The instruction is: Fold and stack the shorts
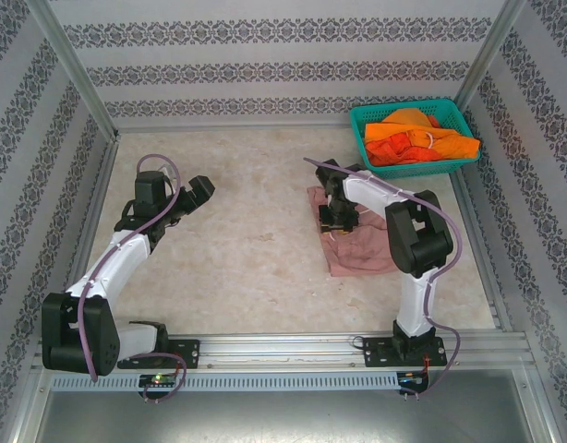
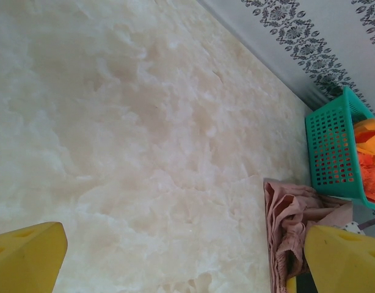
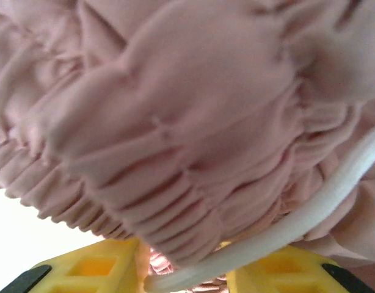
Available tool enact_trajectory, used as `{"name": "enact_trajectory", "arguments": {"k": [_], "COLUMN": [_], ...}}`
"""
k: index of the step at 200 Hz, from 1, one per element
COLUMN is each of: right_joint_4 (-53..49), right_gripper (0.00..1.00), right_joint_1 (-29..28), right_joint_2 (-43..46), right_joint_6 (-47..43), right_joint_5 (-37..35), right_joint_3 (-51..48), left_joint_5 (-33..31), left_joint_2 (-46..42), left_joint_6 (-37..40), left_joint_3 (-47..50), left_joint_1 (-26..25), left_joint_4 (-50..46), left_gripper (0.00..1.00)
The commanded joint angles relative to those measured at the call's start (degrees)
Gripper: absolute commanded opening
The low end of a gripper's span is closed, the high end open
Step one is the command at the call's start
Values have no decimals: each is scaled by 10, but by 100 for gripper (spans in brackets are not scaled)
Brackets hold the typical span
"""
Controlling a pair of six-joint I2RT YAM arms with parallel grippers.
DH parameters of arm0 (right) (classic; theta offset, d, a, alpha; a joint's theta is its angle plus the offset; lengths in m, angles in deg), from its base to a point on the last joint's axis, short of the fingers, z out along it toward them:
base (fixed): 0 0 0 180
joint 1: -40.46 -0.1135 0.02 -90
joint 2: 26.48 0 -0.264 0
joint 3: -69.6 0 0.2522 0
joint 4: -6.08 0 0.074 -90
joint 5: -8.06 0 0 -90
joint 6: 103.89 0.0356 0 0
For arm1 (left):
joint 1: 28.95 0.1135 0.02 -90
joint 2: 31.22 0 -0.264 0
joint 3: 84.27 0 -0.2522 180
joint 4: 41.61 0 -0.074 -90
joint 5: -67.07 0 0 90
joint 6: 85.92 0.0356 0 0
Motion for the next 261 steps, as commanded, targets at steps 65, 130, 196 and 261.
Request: {"name": "enact_trajectory", "arguments": {"k": [65,130,196,261], "right_joint_4": [-24,-6,-4,47], "right_gripper": [37,36,64,81], "right_joint_1": [173,258,194,193], "right_joint_2": [70,108,254,142], "right_joint_6": [-80,-167,-109,-52], "right_joint_5": [-46,-147,31,-77], "right_joint_3": [-123,-147,-60,215], "left_joint_5": [11,18,24,29], "left_joint_2": [-16,-21,-27,-38], "left_joint_6": [1,5,1,3], "left_joint_3": [19,25,27,20], "left_joint_1": [16,26,32,35], "left_joint_4": [21,24,28,17], "left_gripper": [100,100,100,100]}}
